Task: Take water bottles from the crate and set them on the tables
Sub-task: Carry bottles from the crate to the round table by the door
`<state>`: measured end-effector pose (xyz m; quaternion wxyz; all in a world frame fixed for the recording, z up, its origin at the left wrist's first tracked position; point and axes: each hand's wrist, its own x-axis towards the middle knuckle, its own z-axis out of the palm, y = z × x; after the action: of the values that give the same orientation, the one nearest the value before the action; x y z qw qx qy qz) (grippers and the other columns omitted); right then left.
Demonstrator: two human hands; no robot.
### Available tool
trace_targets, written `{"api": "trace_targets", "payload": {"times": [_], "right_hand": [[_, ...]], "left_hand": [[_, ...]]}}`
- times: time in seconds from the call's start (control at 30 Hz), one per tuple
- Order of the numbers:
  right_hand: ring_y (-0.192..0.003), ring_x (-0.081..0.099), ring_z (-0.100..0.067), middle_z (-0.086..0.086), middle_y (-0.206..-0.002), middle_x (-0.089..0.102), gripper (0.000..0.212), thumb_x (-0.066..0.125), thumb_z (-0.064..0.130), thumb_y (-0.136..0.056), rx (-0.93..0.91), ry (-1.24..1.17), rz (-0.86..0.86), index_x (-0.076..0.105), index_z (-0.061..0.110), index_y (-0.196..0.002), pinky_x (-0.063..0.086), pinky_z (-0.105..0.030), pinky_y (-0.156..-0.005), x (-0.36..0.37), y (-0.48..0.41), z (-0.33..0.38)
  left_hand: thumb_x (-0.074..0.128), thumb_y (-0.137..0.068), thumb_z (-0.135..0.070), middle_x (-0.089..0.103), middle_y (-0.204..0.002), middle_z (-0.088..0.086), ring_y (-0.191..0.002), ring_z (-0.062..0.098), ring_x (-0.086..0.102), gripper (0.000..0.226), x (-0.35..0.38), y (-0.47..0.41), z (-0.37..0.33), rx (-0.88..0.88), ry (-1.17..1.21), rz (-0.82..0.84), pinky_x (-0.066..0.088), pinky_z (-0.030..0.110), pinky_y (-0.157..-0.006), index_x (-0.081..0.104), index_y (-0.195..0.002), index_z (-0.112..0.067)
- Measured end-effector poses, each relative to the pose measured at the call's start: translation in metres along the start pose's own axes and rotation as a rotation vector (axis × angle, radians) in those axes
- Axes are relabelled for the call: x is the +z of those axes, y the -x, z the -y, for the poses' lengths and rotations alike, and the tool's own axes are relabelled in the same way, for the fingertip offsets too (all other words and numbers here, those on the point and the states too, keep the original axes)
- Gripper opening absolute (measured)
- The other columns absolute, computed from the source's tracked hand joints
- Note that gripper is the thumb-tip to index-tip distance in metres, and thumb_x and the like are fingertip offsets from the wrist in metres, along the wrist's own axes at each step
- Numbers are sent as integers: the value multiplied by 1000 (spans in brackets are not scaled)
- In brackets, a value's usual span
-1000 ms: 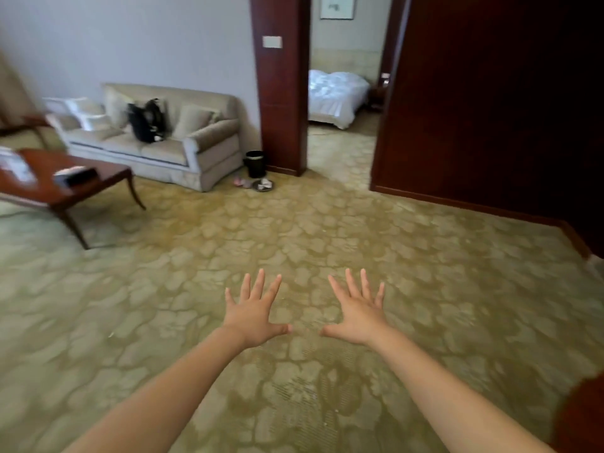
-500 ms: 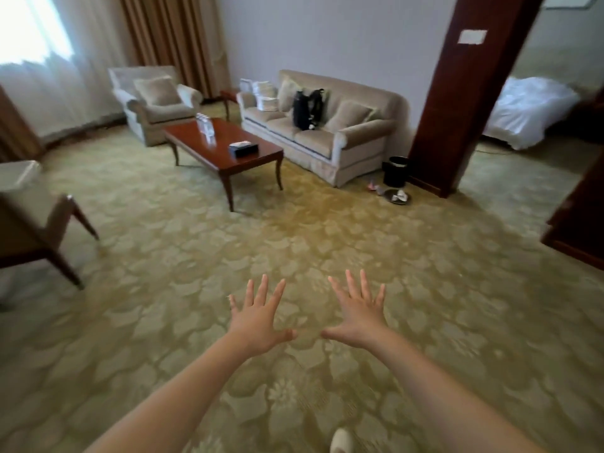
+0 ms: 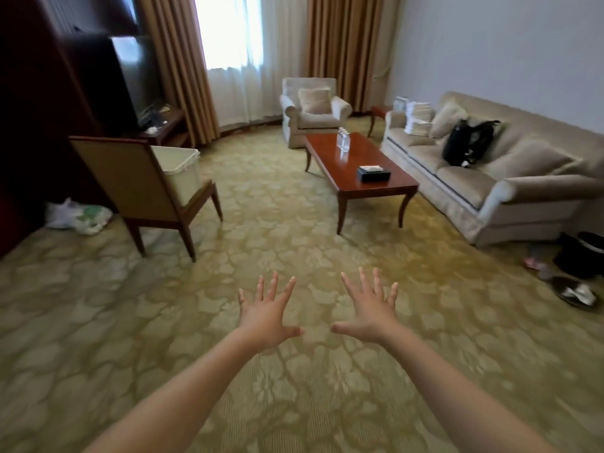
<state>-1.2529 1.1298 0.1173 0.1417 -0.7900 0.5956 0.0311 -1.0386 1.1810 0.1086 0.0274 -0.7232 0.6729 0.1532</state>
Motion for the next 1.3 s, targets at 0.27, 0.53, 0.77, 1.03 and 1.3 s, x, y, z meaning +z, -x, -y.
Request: {"api": "trace_targets", "payload": {"times": [0.27,0.53,0.77,1.03,1.3], "right_hand": [[-141,-40,-28,-3,-163,-27,113,66,66,-75,-167,-11,20,-10,40,-156,-24,-63,-111,-32,-148,21],[-142,-40,-27,-3,-163,-25,112,66,63,-77,-232,-21,6,-10,39,-156,-26,-62,-110,-62,-339,74],[-141,-41,-27,-2,-162,-27,112,64,66,-77,-226,-33,0,-12,38,-156,-28,-61,-110,-96,-493,127],[-143,-38,-27,-2,-163,-26,110,63,65,-79,-304,-3,23,-12,39,-156,-27,-61,-110,-113,-649,206],[-144,-37,-27,-2,-163,-25,110,63,65,-79,-464,13,51,-11,40,-156,-25,-62,-112,-131,-854,299]], "left_hand": [[52,-81,-75,-33,-159,1,-147,30,-28,107,-38,-108,43,-196,61,-22,-11,64,-116,-25,-148,-41],[50,-77,-79,-33,-159,1,-146,28,-29,109,-88,-278,125,-251,90,-77,-12,64,-116,-25,-148,-43],[53,-78,-77,-31,-159,0,-147,27,-28,109,-157,-406,205,-258,91,-84,-14,63,-116,-23,-149,-42],[52,-78,-76,-33,-158,0,-145,27,-30,108,-198,-515,296,-326,130,-104,-13,63,-116,-22,-149,-42],[53,-80,-75,-30,-160,0,-147,25,-28,107,-250,-660,412,-457,173,-147,-13,61,-116,-19,-151,-42]]}}
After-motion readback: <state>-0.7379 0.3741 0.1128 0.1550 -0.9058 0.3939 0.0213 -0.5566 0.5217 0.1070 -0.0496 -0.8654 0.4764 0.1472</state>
